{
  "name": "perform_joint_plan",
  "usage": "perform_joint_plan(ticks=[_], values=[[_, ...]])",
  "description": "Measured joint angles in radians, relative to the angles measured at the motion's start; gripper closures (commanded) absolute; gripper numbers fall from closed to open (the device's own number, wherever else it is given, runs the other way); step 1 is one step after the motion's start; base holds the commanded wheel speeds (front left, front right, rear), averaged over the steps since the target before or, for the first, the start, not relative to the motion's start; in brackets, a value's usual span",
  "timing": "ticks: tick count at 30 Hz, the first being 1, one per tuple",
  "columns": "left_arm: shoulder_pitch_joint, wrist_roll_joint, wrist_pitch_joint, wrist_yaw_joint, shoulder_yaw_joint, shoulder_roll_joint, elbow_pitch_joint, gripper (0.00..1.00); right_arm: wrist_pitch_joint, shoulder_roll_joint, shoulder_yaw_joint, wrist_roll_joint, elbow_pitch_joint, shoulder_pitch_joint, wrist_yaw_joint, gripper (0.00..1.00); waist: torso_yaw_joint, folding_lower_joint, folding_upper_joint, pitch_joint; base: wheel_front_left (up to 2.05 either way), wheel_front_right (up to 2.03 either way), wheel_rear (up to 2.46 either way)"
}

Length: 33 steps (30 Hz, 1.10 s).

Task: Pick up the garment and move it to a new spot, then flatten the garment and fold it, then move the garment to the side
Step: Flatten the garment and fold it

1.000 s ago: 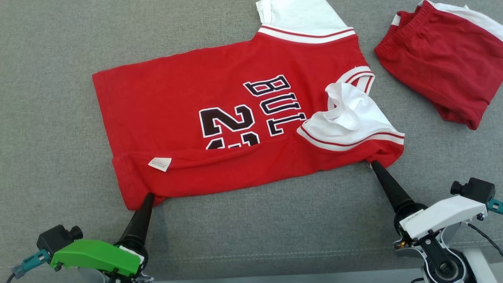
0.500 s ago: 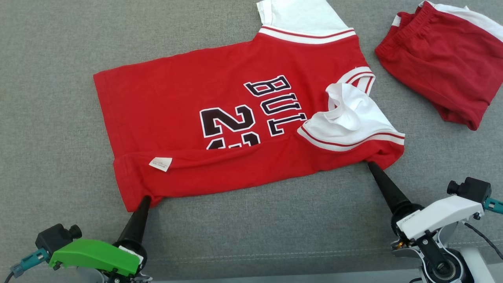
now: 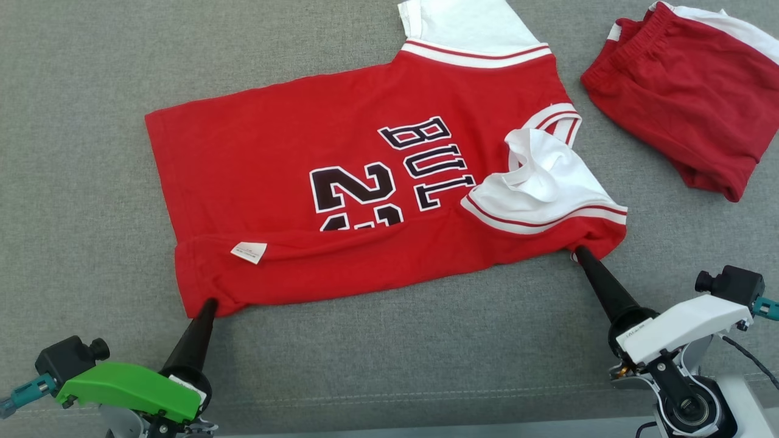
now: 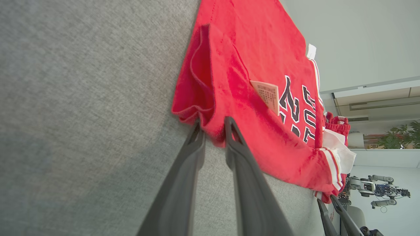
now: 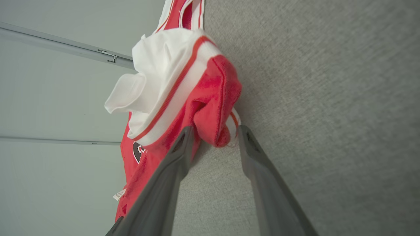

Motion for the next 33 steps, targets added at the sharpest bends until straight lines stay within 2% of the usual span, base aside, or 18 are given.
perform_joint_plan(ticks=[2, 5, 7, 9, 14, 18, 22, 31, 33], values=[[0.000, 0.001, 0.000, 0.000, 0.003, 0.006, 0.000, 0.73, 0.000, -0.007, -0.001, -0.008, 0.002, -0.006, 0.008, 0.50, 0.000, 0.0000, 0.0000, 0.000, 0.00, 0.00, 0.00], [-0.001, 0.001, 0.000, 0.000, 0.009, 0.008, 0.000, 0.73, 0.000, -0.017, -0.004, -0.012, 0.002, -0.014, 0.009, 0.62, -0.002, 0.0000, 0.0000, 0.001, 0.00, 0.00, 0.00], [-0.001, 0.001, 0.001, 0.000, 0.013, 0.009, 0.000, 0.73, 0.000, -0.027, -0.005, -0.020, 0.002, -0.014, 0.011, 0.76, -0.003, 0.0000, 0.0000, 0.001, 0.00, 0.00, 0.00], [-0.001, 0.001, 0.001, 0.000, 0.018, 0.010, 0.000, 0.75, 0.001, -0.037, -0.005, -0.021, 0.002, -0.015, 0.017, 0.99, -0.005, 0.0000, 0.0000, 0.001, 0.00, 0.00, 0.00], [-0.002, 0.001, 0.005, 0.000, 0.032, 0.030, -0.001, 0.78, 0.027, -0.091, 0.003, -0.045, 0.005, -0.017, 0.030, 1.00, -0.007, 0.0000, 0.0000, 0.002, 0.00, 0.00, 0.00], [-0.004, 0.001, 0.009, 0.001, 0.053, 0.049, -0.001, 0.79, 0.057, -0.162, 0.001, -0.072, 0.011, -0.022, 0.044, 1.00, -0.010, 0.0000, 0.0000, 0.000, 0.00, 0.00, 0.00], [-0.014, 0.001, 0.010, 0.001, 0.060, 0.063, -0.003, 0.80, 0.077, -0.207, -0.023, -0.081, 0.010, -0.042, 0.045, 1.00, -0.012, 0.0000, 0.0000, -0.002, 0.00, 0.00, 0.00], [-0.018, 0.001, 0.022, 0.002, 0.061, 0.067, -0.007, 0.80, 0.109, -0.224, -0.035, -0.079, 0.024, -0.046, 0.051, 1.00, -0.010, 0.0000, 0.0000, -0.010, 0.00, 0.00, 0.00], [-0.018, 0.001, 0.027, 0.005, 0.057, 0.066, -0.007, 0.79, 0.115, -0.223, -0.030, -0.078, 0.028, -0.045, 0.051, 0.71, -0.009, 0.0000, 0.0000, -0.011, 0.00, 0.00, 0.00]])
